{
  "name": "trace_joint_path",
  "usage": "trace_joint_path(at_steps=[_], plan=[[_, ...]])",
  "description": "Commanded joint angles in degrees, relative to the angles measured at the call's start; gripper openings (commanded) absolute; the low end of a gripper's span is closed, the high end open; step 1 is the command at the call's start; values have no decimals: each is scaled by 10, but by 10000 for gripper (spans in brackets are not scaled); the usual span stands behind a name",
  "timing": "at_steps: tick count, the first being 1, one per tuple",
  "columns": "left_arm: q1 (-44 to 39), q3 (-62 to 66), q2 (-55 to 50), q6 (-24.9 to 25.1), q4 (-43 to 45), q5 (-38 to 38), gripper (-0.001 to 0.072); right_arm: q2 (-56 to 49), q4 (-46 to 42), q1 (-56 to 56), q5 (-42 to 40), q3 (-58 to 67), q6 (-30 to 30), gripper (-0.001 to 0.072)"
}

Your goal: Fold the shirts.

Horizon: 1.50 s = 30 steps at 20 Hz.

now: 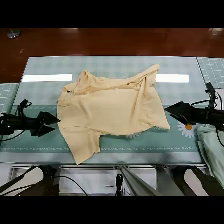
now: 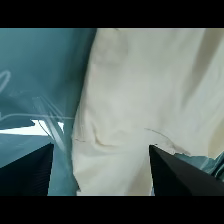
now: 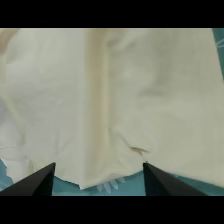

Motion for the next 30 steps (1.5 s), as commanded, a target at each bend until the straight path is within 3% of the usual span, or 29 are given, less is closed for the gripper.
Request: trace_joint_path(at_steps=[1, 6, 9, 10, 11, 15, 21, 25, 30], plan=[[-27, -18, -2, 20, -20, 56, 703, 5, 7, 0, -4, -5, 0, 621], [-111, -18, -33, 49, -71, 67, 702, 5, 7, -2, -4, -5, 9, 620], [-131, -18, -42, 59, -71, 45, 674, 5, -58, -63, 11, 22, 12, 621], [-129, -18, -42, 76, -71, 30, 394, 5, -95, -99, 18, 31, 23, 621], [-126, -18, -42, 92, -71, 20, 16, 5, -126, -132, 23, 33, 33, 621], [-113, -18, -40, 97, -71, 16, 28, 5, -234, -182, 63, -20, 106, 620], [-113, -18, -40, 97, -71, 16, 28, -31, -205, -93, 40, -87, 101, 621], [-113, -18, -40, 97, -71, 16, 28, -61, -103, -54, -38, -80, 90, 621], [-113, -18, -40, 97, -71, 16, 28, -140, -103, -1, -64, -35, 102, 621]])
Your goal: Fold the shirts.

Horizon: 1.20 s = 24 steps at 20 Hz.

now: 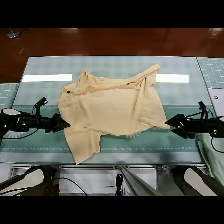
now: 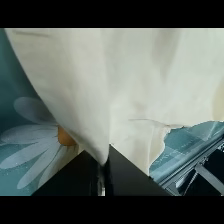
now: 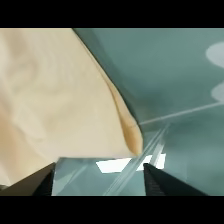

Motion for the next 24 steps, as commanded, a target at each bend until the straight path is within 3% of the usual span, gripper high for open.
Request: trace_joint_path(at_steps=[1, 5, 8, 9, 10, 12, 14, 18, 21, 24], plan=[[0, 0, 0, 1, 0, 0, 28, -59, 6, 40, -23, 24, 13, 621], [0, 0, 0, 1, 0, 0, 28, -106, 33, 76, -51, 54, 15, 606], [0, 0, 0, 1, 0, 0, 28, -111, 46, 98, -70, 76, 20, 300], [0, 0, 0, 1, 0, 0, 28, -111, 46, 106, -71, 77, 20, 247], [0, 0, 0, 1, 0, 0, 28, -110, 45, 115, -70, 77, 10, 18], [0, 9, 0, 1, -18, -3, 28, -110, 47, 123, -54, 94, -3, 16], [0, 54, 9, 18, -89, -34, 28, -105, 47, 123, -9, 165, -7, 16], [0, 270, 63, 18, -290, -40, 27, -92, 35, 122, 58, 483, 33, 15], [0, 504, 93, -12, -259, -3, 26, -92, -34, 122, 85, 766, 76, 15], [0, 687, 144, -94, -81, 67, 26, -58, -87, 122, 134, 935, 90, 16]])
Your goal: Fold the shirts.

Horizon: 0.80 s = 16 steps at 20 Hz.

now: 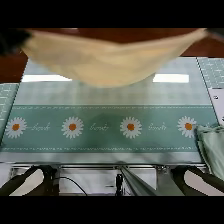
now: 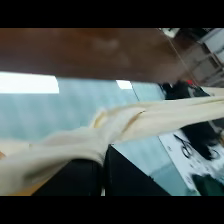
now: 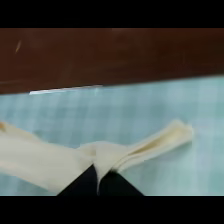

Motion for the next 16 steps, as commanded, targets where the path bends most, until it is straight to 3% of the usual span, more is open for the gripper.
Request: trace_joint_path(at_steps=[1, 5, 9, 12, 16], plan=[[1, 213, 62, -96, 188, 80, 26, 54, -94, 0, 47, 176, 25, 16], [6, 278, 162, -140, 374, 58, 27, 179, -131, 0, 81, 152, 35, 16], [5, 277, 260, -176, 497, -25, 26, 266, -146, 0, 162, 152, 37, 16], [-48, 275, 313, -178, 551, -29, 26, 304, -163, 0, 219, 152, 40, 17], [-123, 223, 323, -192, 555, -61, 26, 314, -190, 0, 271, 143, 43, 17]])
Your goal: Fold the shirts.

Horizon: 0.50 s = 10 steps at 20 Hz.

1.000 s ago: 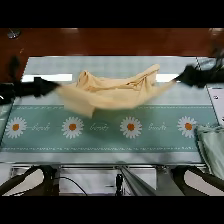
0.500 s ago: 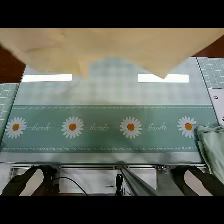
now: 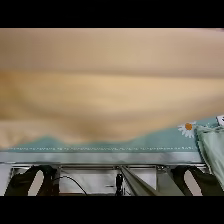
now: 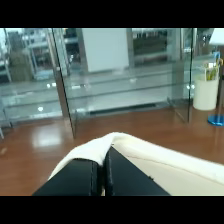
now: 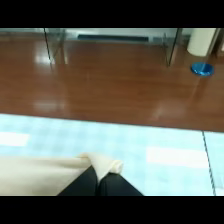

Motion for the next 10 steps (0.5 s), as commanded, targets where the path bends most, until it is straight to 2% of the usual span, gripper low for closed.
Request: trace_joint_path(at_steps=[1, 4, 6, 10], plan=[[-42, -58, 15, -17, 31, -42, 26, 17, -19, 0, 50, -27, 8, 17], [-41, -196, 10, -35, 31, -40, 26, 19, 15, 0, 39, -139, 1, 17], [-41, -292, -9, -43, 18, -14, 27, 15, 22, 2, -19, -239, -20, 17], [-42, -416, -108, -40, -58, 108, 26, -58, 40, 34, -170, -397, -50, 17]])
